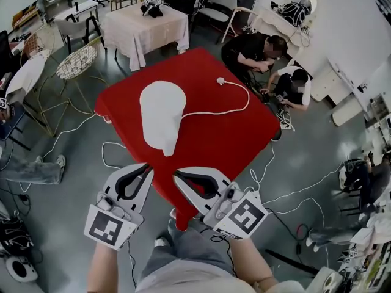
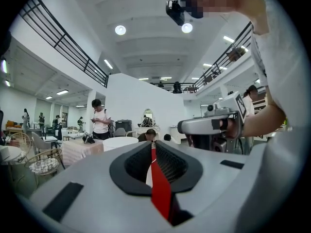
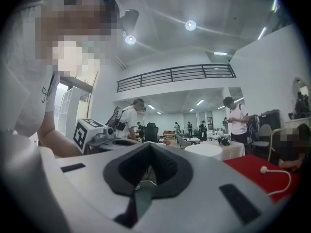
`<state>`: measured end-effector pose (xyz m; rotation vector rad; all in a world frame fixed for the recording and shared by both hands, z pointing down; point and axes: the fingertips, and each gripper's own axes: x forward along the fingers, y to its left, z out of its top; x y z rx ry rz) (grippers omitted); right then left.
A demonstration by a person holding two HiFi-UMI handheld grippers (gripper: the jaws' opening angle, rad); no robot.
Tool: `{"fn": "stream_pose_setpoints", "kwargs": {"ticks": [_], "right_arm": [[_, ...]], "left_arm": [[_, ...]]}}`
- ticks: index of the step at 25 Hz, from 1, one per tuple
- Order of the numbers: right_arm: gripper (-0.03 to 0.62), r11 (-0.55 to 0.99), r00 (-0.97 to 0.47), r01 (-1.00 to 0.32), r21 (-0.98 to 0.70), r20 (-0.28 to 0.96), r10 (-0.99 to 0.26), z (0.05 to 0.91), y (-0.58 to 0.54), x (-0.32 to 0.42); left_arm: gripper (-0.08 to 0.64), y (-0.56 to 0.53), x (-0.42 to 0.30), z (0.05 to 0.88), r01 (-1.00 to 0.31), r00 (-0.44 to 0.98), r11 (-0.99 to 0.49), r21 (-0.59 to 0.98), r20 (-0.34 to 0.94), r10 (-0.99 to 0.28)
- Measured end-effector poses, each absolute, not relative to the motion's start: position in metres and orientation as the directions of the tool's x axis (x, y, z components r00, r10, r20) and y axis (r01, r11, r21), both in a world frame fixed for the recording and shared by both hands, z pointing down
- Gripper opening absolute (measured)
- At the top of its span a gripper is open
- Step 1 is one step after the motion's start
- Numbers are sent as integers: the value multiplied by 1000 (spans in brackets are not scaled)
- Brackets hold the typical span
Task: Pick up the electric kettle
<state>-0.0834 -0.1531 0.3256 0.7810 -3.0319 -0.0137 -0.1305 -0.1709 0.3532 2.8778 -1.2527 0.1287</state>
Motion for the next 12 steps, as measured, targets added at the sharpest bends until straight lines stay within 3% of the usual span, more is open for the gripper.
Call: {"fn": "stream_pose_setpoints", "kwargs": {"ticks": [12], "right_arm": [[8,862,-862,-506,-27,50,-504,351,-197,-60]], "left_arm": [[118,-231,-102,407,-651,750,-759,4,158,-643]]}}
